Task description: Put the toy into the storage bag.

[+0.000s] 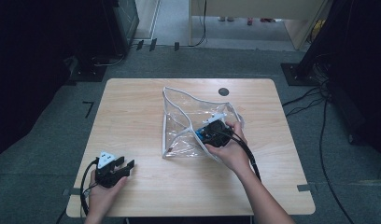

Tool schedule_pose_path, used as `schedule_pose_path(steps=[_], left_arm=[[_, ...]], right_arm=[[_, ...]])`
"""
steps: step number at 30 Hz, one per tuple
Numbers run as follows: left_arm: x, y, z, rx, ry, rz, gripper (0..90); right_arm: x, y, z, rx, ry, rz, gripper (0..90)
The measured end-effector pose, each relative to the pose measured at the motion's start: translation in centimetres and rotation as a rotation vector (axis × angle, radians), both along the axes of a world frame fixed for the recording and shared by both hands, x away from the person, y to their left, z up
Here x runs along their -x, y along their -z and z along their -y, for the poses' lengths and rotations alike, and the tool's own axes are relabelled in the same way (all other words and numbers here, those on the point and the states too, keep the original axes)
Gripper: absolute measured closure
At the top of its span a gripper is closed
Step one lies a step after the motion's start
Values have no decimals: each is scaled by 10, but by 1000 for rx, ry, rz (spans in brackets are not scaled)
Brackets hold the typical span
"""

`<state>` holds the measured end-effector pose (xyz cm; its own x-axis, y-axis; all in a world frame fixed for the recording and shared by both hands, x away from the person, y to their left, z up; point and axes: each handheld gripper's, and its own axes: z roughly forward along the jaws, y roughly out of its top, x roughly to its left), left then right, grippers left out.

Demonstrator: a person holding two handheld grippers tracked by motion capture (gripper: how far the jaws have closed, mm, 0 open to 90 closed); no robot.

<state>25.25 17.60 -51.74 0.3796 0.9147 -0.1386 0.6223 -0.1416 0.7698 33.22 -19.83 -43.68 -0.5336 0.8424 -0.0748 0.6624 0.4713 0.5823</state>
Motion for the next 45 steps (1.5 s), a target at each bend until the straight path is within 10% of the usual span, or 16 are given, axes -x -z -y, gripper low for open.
schedule_pose_path(steps=[8,31,45], left_arm=[[0,0,0,1,-1,0,519],[-1,0,0,4,-2,0,517],[-1,0,0,11,-3,-3,517]], right_arm=[[3,2,4,15,-13,-8,253],[21,-31,14,-97,-109,162,157],[36,-53,39,-196,-47,235,134]])
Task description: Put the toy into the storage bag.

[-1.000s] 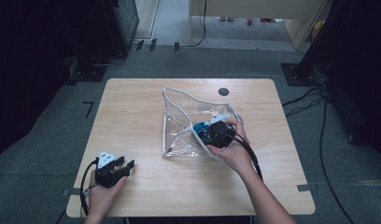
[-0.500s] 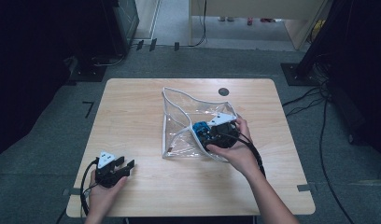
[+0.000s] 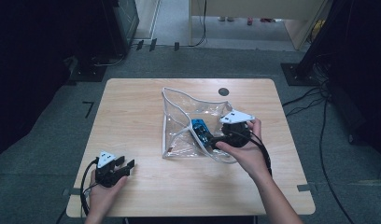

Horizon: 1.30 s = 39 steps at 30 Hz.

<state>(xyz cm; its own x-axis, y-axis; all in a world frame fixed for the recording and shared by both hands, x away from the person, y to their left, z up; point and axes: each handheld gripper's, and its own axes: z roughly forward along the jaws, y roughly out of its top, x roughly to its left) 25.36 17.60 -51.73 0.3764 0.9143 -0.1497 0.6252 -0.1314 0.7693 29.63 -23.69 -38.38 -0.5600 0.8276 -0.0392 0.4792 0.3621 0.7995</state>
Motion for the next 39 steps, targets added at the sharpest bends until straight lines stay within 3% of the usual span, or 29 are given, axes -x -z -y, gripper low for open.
schedule_pose_path(steps=[11,22,28,39], left_arm=[[1,0,0,-1,2,-1,516],[1,0,1,-3,0,1,516],[1,0,1,-6,4,1,509],[2,0,8,-58,37,8,372]], right_arm=[[17,-8,37,-59,33,34,136],[37,-8,76,-70,90,72,137],[46,3,93,-71,114,71,136],[61,43,123,-69,176,29,137]])
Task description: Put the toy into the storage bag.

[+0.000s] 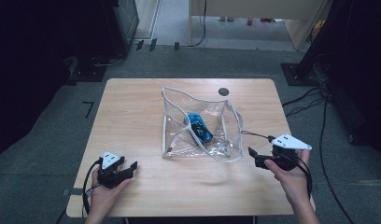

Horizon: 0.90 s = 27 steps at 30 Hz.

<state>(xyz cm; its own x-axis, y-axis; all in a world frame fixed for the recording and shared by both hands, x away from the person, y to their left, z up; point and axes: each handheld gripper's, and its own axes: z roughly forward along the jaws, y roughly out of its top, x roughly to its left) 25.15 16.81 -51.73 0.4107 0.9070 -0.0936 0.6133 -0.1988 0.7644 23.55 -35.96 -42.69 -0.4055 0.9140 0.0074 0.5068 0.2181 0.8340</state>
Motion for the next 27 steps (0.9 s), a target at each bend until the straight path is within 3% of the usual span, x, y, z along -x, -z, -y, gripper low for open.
schedule_pose_path(steps=[7,13,27], left_arm=[[0,0,2,-29,-10,-4,261],[1,1,8,-106,-46,-2,207],[0,1,8,-99,-49,-4,197]], right_arm=[[8,30,20,18,47,-39,137],[17,53,38,17,87,-69,138],[29,97,56,69,143,-110,140]])
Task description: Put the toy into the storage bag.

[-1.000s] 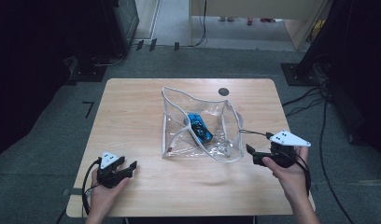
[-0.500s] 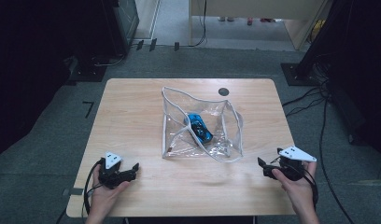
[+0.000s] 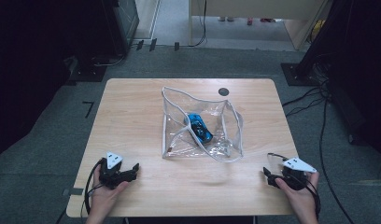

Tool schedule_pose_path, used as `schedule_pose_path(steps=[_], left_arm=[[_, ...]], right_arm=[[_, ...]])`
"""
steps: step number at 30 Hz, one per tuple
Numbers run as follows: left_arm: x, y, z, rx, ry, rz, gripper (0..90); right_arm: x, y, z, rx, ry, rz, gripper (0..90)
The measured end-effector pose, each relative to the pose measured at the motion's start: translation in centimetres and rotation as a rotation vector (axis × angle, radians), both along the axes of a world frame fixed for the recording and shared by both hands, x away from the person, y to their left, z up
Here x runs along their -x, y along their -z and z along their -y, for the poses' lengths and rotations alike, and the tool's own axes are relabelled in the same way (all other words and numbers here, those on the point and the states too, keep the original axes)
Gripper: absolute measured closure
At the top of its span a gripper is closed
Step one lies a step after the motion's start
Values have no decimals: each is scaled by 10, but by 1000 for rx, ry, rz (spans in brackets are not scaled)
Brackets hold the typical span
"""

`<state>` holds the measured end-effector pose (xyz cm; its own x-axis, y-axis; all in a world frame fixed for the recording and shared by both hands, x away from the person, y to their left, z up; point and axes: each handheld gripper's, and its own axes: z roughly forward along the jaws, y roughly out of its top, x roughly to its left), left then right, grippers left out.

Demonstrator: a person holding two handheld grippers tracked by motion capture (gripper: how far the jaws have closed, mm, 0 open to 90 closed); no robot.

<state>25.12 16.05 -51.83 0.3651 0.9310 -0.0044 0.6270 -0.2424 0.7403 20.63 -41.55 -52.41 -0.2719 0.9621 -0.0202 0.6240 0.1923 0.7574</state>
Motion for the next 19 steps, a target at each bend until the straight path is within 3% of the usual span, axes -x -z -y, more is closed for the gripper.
schedule_pose_path(steps=[4,7,19], left_arm=[[0,0,0,3,-2,0,197],[0,0,0,-7,-12,-1,194],[0,0,1,-9,-23,-2,182]], right_arm=[[1,0,2,-7,19,-10,142],[1,1,3,-39,36,-49,138],[1,1,3,-39,38,-51,131]])
